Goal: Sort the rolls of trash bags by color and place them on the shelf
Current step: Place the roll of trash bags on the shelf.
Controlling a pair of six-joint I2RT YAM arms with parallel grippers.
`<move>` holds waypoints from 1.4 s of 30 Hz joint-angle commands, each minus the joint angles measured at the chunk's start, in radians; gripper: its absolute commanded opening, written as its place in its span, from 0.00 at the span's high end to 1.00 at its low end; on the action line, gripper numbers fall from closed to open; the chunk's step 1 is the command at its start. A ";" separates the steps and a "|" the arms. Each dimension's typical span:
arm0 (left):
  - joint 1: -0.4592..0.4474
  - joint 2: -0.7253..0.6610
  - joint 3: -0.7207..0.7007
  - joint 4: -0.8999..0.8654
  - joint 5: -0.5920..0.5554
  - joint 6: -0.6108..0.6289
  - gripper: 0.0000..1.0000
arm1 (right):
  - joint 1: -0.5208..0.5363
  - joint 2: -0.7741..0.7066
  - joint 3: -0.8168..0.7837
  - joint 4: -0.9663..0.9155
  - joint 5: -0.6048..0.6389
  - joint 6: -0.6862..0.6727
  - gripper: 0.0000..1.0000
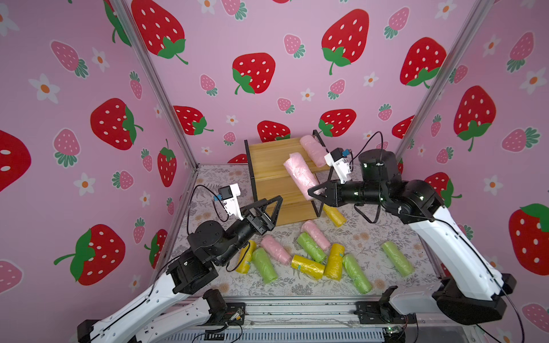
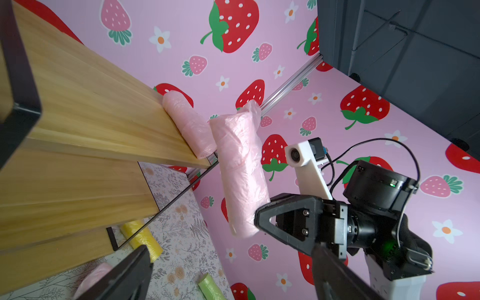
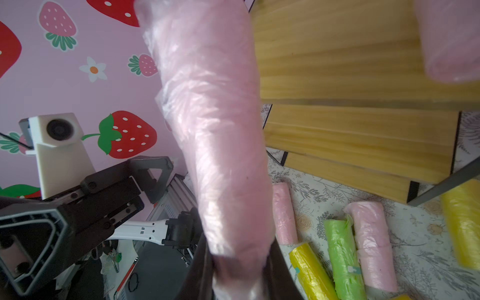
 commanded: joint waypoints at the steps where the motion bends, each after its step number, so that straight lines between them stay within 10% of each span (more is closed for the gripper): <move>1: -0.001 -0.007 0.017 -0.072 -0.047 0.051 0.00 | -0.023 0.087 0.143 -0.045 0.066 -0.065 1.00; 15: -0.001 0.069 0.053 -0.141 -0.004 0.043 0.00 | -0.133 0.459 0.605 -0.238 0.132 -0.110 1.00; 24: -0.002 0.066 0.048 -0.156 -0.015 0.052 0.00 | -0.143 0.470 0.603 -0.226 0.116 -0.113 0.41; 30: -0.001 0.066 0.043 -0.163 -0.018 0.052 0.00 | -0.142 0.417 0.606 -0.234 0.116 -0.124 0.31; 42: -0.001 0.052 0.019 -0.185 -0.032 0.044 0.00 | -0.142 -0.024 0.069 -0.128 0.110 -0.207 0.27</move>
